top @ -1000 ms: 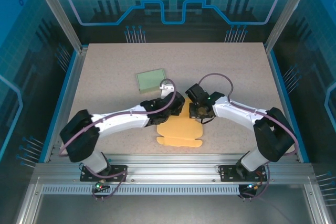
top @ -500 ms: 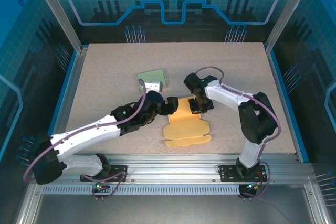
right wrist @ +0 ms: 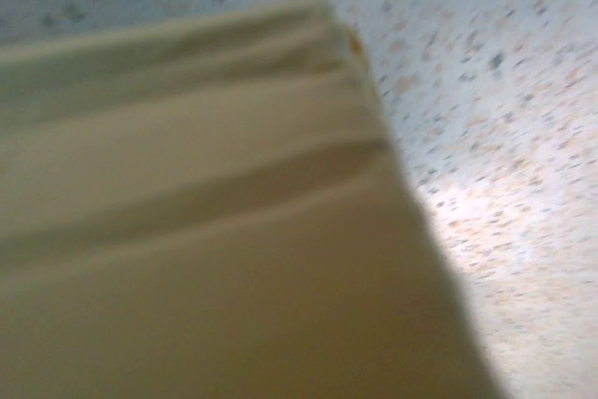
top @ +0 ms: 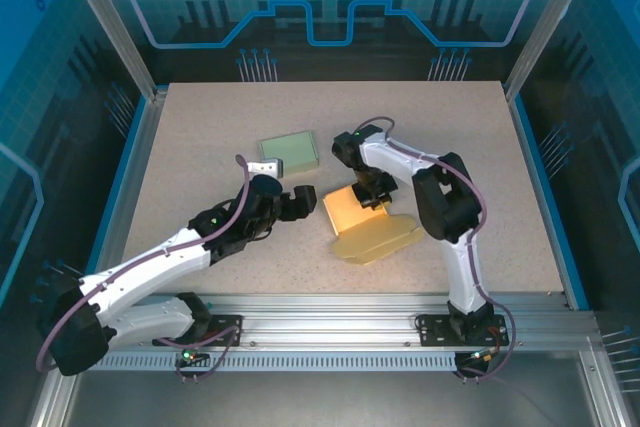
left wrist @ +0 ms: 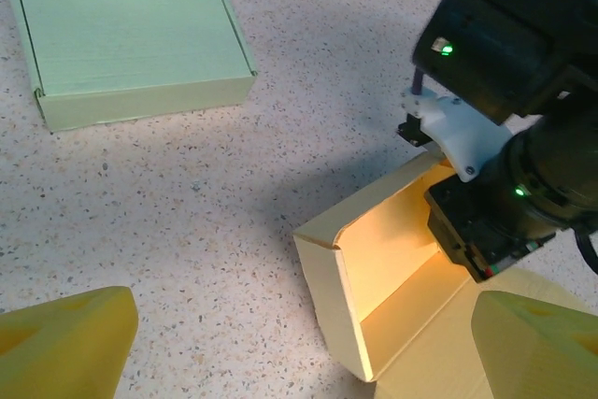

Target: Fold the paper box

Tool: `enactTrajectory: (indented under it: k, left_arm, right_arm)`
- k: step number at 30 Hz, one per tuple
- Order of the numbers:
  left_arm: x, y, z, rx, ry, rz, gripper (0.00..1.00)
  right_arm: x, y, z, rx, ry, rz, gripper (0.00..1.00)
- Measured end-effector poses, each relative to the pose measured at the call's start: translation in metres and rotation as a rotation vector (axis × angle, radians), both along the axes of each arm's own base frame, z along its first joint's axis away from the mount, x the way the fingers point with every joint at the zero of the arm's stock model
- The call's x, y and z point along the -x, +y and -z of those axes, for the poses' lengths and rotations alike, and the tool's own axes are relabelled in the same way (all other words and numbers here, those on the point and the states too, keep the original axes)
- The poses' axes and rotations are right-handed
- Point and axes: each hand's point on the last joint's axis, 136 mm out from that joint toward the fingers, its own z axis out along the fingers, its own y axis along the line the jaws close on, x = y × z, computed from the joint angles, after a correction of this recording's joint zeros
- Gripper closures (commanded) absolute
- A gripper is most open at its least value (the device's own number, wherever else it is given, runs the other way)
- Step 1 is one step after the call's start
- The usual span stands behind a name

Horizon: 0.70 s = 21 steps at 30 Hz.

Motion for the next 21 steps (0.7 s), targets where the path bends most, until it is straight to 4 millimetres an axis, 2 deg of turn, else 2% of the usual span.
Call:
enactTrajectory:
  k: [10, 18, 21]
  left_arm:
    - [-0.005, 0.004, 0.0, 0.004, -0.01, -0.013, 0.06]
    - [-0.006, 0.007, 0.002, 0.003, -0.009, -0.02, 0.05]
    - [-0.005, 0.008, 0.007, -0.003, -0.002, -0.02, 0.05]
  right_arm:
    - [-0.018, -0.021, 0.005, 0.236, 0.025, -0.154, 0.96]
    - [-0.034, -0.022, 0.015, 0.319, 0.008, -0.244, 0.61]
    - [-0.038, -0.021, 0.011, 0.317, -0.011, -0.253, 0.55]
